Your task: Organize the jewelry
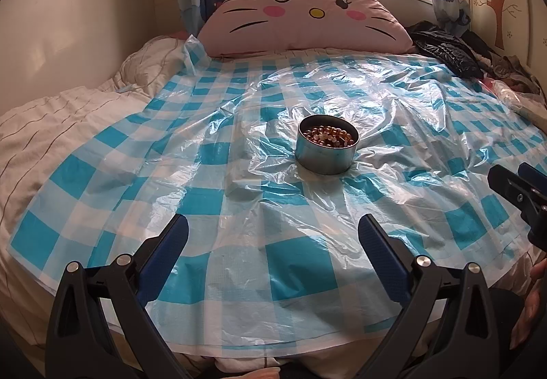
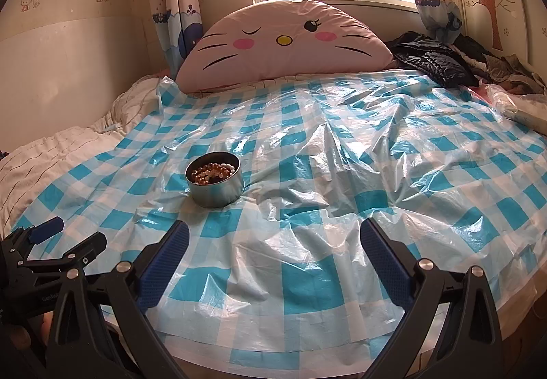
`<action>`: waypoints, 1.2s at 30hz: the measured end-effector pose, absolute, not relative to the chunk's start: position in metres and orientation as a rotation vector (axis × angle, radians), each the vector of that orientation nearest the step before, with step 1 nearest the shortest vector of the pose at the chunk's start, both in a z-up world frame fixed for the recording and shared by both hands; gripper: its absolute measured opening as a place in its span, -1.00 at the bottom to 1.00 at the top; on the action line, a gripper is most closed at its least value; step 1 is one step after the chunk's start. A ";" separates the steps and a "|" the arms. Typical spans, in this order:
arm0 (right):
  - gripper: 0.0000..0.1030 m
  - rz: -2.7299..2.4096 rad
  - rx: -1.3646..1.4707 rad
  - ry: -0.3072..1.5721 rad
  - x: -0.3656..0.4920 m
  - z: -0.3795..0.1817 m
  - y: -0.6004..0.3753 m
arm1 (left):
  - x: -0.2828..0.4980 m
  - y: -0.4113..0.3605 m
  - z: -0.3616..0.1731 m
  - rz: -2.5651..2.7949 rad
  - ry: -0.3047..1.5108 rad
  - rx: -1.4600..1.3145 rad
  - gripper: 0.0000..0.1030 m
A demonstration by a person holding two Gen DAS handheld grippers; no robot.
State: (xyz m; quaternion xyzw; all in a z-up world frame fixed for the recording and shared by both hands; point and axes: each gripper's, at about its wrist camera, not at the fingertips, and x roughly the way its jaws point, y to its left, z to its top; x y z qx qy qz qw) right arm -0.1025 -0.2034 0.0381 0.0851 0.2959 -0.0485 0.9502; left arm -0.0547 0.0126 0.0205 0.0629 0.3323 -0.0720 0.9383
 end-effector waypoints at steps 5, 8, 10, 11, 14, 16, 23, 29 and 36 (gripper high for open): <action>0.86 -0.099 0.173 0.601 -0.103 0.038 -0.203 | -0.054 0.018 0.023 -0.150 0.682 0.102 0.86; 0.86 -0.099 0.172 0.602 -0.103 0.038 -0.203 | -0.054 0.019 0.023 -0.150 0.681 0.098 0.86; 0.86 -0.099 0.172 0.602 -0.103 0.038 -0.203 | -0.054 0.019 0.023 -0.151 0.680 0.099 0.86; 0.86 -0.099 0.172 0.602 -0.103 0.038 -0.203 | -0.054 0.019 0.023 -0.151 0.680 0.100 0.86; 0.86 -0.099 0.172 0.602 -0.103 0.038 -0.203 | -0.054 0.019 0.023 -0.152 0.680 0.099 0.86; 0.86 -0.099 0.171 0.601 -0.103 0.038 -0.202 | -0.054 0.019 0.023 -0.150 0.682 0.097 0.86; 0.86 -0.100 0.172 0.601 -0.103 0.038 -0.203 | -0.055 0.020 0.023 -0.149 0.680 0.101 0.86; 0.86 -0.100 0.170 0.601 -0.103 0.038 -0.202 | -0.054 0.019 0.023 -0.149 0.688 0.100 0.86; 0.86 -0.102 0.168 0.602 -0.103 0.038 -0.201 | -0.055 0.018 0.024 -0.149 0.685 0.104 0.86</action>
